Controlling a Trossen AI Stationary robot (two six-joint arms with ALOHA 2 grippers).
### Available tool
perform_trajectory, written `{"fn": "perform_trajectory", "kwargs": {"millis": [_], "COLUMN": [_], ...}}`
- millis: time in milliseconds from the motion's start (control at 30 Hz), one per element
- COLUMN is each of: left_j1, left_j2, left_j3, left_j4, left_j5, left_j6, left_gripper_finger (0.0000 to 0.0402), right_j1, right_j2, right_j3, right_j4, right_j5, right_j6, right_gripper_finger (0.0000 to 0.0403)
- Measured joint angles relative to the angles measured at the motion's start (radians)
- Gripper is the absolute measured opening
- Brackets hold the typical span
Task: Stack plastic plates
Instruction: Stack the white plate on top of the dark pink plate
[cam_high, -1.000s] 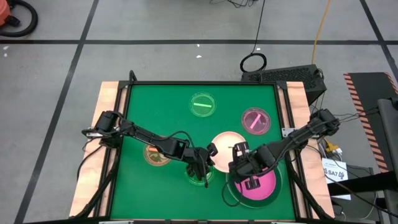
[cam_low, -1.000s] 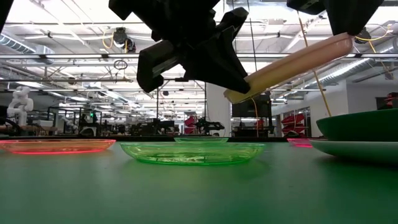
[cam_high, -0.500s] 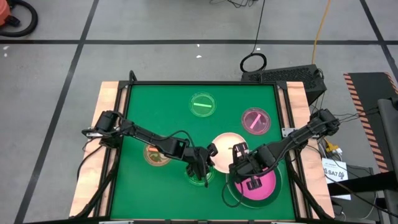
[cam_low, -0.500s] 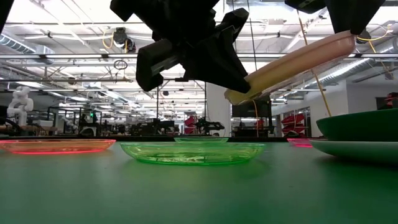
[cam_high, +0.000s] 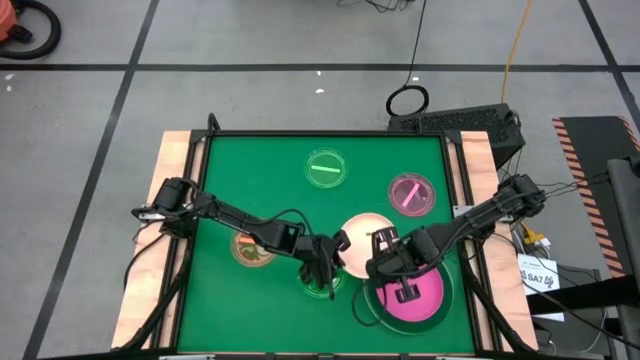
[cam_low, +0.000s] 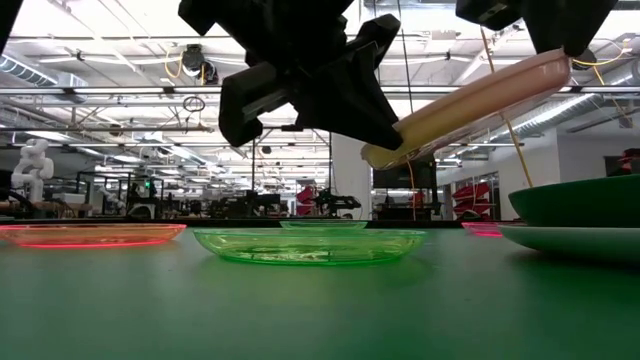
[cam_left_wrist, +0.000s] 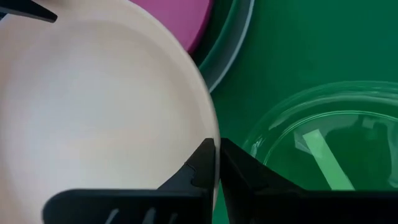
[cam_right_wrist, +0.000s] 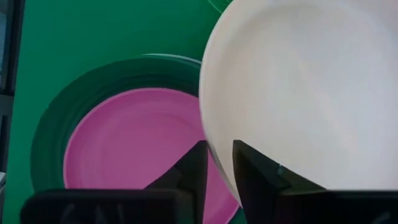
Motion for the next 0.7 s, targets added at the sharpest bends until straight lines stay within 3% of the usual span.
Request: {"fn": "perform_trajectory", "kwargs": {"millis": [200,333,700], "left_j1": [0.009,0.009,0.01], "left_j2": [0.0,0.0,0.0], "left_j3": [0.0,0.0,0.0], "left_j4": [0.003,0.005,0.004], "left_j5": [0.004,0.005,0.004], "left_j6": [-0.019,-0.018,-0.02], "left_gripper_finger": [0.0019,0.0019,0.0019], "right_j1": [-0.005,-0.015,-0.036], "right_j2": [0.0,0.0,0.0], "right_j3": [0.0,0.0,0.0], "right_j4": [-0.001,-0.006,-0.009], "right_j5": [0.003,-0.022,-0.084], "right_j6": [-0.05,-0.068,-0.119], "right_gripper_finger": [0.0103,0.0104,0.001]}}
